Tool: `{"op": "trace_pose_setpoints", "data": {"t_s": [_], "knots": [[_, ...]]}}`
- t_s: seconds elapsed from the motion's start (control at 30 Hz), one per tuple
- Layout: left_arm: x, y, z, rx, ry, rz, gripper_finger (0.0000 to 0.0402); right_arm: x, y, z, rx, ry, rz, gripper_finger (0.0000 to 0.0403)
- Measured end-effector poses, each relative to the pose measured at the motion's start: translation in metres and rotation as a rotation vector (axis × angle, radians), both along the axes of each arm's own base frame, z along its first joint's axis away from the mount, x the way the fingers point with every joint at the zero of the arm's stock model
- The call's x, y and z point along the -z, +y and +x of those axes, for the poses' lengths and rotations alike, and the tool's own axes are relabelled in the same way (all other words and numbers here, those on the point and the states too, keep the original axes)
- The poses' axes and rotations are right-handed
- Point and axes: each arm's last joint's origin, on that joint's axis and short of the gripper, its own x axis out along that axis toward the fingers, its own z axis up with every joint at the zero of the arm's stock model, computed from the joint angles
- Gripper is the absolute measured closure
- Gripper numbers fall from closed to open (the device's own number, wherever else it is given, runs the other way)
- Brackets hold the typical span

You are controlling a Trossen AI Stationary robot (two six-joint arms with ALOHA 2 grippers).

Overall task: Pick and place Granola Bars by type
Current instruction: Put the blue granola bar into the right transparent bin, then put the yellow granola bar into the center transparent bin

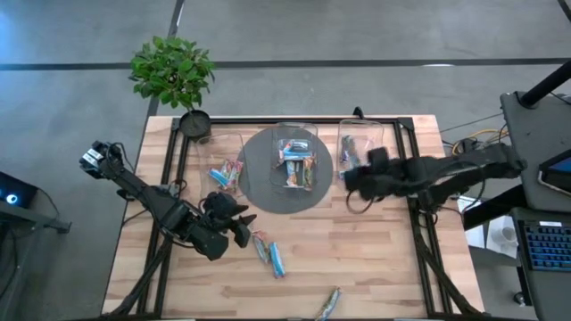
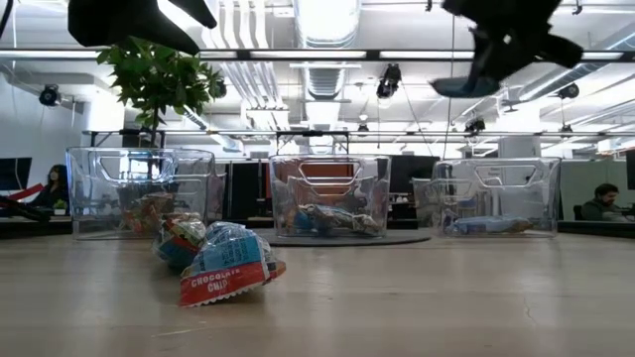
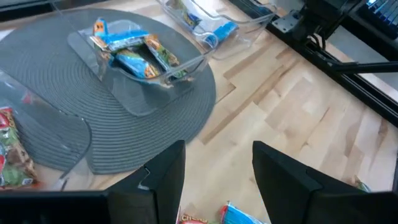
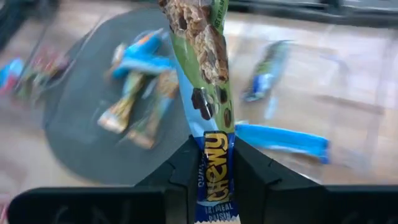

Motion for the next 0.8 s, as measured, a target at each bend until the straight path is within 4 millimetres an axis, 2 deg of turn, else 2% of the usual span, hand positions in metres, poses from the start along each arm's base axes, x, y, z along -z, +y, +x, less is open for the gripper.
{"op": "trace_pose_setpoints", "data": {"t_s": [0.1,0.23,0.43,0.67,0.8], "knots": [[0.0,0.0,0.0,-0.004,0.0,0.006,0.0232,0.006,-0.02,-0.018,0.083,-0.006,0.037,0.0338],[0.0,0.001,0.0,-0.006,0.006,0.012,0.0232,0.026,-0.046,-0.033,0.167,0.022,0.09,0.0333],[0.001,0.001,0.0,-0.006,0.007,0.012,0.0232,0.063,-0.075,-0.029,0.125,-0.037,0.211,0.0312],[0.001,0.001,0.0,-0.015,0.0,-0.019,0.0232,0.08,-0.085,-0.023,0.084,0.034,0.18,0.0258],[0.001,0.0,0.0,-0.005,0.009,-0.049,0.0232,0.069,-0.081,-0.014,-0.086,0.028,0.195,0.0224]]}}
